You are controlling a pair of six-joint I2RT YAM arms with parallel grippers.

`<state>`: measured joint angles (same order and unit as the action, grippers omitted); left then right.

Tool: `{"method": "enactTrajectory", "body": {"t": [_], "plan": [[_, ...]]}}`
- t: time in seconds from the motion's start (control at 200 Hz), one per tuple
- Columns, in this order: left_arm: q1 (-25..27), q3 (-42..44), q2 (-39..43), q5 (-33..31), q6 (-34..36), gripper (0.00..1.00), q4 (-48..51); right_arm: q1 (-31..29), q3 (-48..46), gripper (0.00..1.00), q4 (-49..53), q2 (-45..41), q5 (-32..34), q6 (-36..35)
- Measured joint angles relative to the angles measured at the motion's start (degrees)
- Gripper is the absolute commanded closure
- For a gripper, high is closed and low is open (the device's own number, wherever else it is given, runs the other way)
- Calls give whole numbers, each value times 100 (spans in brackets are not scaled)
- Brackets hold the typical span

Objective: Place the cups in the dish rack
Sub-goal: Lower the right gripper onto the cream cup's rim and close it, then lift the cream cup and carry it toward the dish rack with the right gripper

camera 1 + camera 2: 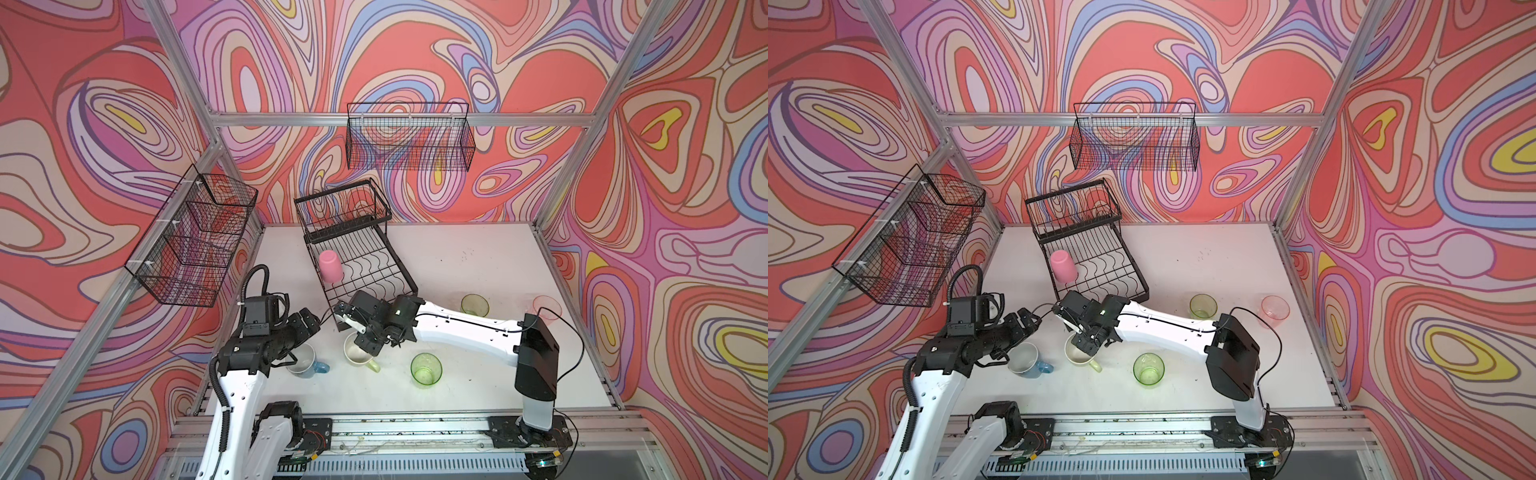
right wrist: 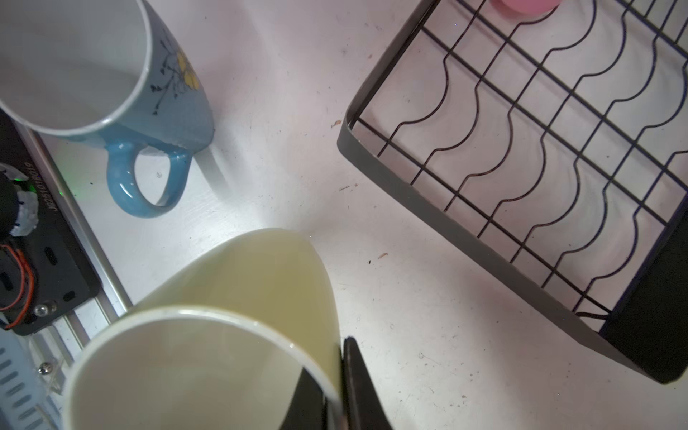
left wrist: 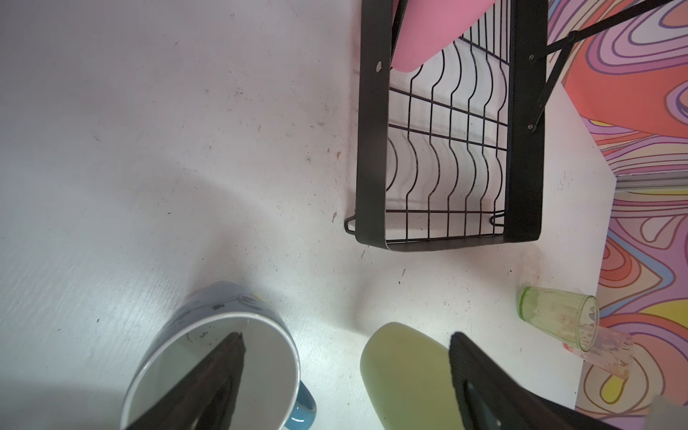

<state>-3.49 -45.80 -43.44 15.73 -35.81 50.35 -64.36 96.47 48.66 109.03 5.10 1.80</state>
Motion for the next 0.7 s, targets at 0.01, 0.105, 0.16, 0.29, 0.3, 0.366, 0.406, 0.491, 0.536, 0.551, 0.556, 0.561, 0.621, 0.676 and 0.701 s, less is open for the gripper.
{"method": "enactTrajectory", "body": {"t": [0.01, 0.105, 0.16, 0.29, 0.3, 0.366, 0.406, 0.491, 0.536, 0.551, 0.556, 0.561, 0.621, 0.676, 0.701], "plan": [[0, 0, 2, 4, 0, 11, -4, 9, 0, 100, -4, -15, 0, 2], [0, 7, 31, 85, -4, 11, -87, 142, -11, 100, -76, -131, 0, 70], [0, 17, 44, 136, -4, 11, -144, 262, -83, 100, -192, -227, 4, 120], [0, 92, 87, 345, -90, 12, -361, 603, -385, 100, -520, -509, 22, 284], [0, 101, 94, 367, -98, 12, -385, 638, -417, 100, -553, -538, 22, 297], [0, 151, 138, 511, -210, 13, -511, 839, -562, 100, -706, -678, 9, 407], [0, 173, 175, 597, -289, 13, -584, 968, -610, 100, -804, -739, -9, 476], [0, 205, 269, 776, -514, 13, -763, 1255, -621, 100, -1088, -778, -66, 634], [0, 216, 328, 874, -662, 13, -876, 1405, -621, 100, -1281, -778, -107, 728], [0, 223, 343, 901, -708, 14, -920, 1449, -621, 100, -1342, -778, -122, 758], [0, 225, 348, 907, -721, 14, -929, 1460, -623, 100, -1355, -778, -127, 767], [0, 227, 361, 925, -754, 14, -951, 1482, -623, 100, -1379, -778, -136, 782], [0, 258, 413, 1034, -964, 14, -1115, 1631, -640, 100, -1615, -778, -173, 905], [0, 304, 450, 1132, -1172, 15, -1290, 1727, -678, 100, -1869, -778, -197, 1021], [0, 326, 461, 1176, -1281, 16, -1373, 1755, -704, 100, -1980, -778, -203, 1082]]}}
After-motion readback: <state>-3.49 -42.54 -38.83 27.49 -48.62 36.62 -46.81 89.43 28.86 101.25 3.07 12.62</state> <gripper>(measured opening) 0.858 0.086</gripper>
